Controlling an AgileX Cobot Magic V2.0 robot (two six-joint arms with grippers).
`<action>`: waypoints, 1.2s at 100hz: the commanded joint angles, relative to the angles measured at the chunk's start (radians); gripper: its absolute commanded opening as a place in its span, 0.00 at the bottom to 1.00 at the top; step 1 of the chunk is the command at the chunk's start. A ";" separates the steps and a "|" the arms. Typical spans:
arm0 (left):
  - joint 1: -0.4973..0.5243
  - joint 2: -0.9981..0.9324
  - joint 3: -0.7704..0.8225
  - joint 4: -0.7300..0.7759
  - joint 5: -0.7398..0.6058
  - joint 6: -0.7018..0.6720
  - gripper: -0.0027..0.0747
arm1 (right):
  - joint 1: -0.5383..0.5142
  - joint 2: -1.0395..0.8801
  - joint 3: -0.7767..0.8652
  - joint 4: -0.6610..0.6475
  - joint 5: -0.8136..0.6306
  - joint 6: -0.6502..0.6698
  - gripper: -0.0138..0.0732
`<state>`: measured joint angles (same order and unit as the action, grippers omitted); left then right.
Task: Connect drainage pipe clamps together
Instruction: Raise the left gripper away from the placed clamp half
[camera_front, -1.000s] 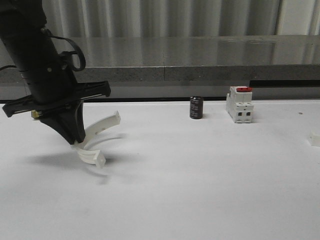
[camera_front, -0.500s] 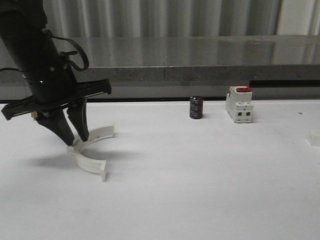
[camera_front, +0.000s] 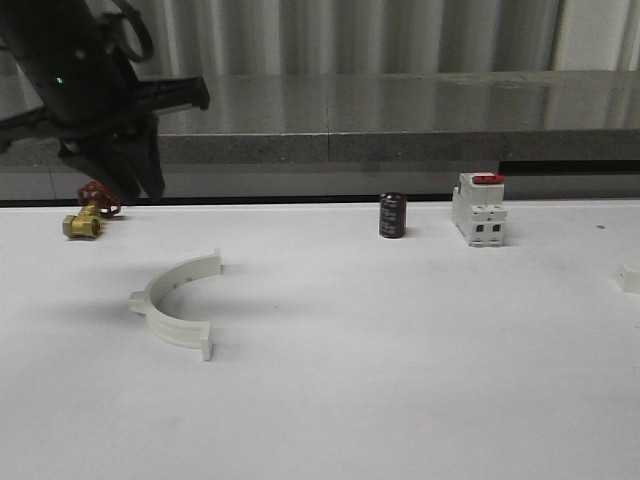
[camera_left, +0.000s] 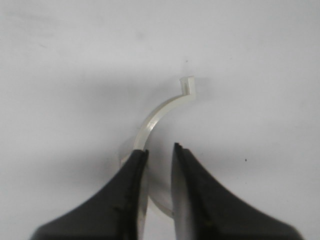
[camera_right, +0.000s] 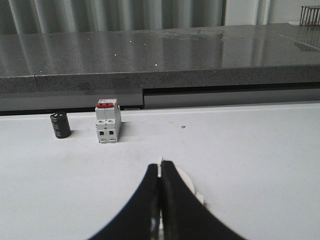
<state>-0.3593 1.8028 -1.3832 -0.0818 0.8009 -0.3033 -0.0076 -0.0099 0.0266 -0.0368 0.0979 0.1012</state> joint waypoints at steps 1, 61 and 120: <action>0.019 -0.110 -0.029 0.033 0.013 0.016 0.01 | 0.005 -0.020 -0.016 -0.002 -0.071 -0.010 0.08; 0.281 -0.638 0.397 0.022 -0.157 0.309 0.01 | 0.005 -0.020 -0.016 -0.002 -0.072 -0.010 0.08; 0.299 -1.285 0.847 0.021 -0.310 0.309 0.01 | 0.005 0.033 -0.231 -0.003 0.141 -0.010 0.08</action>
<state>-0.0604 0.5856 -0.5440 -0.0523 0.5727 0.0000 -0.0076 -0.0099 -0.0995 -0.0368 0.2181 0.0997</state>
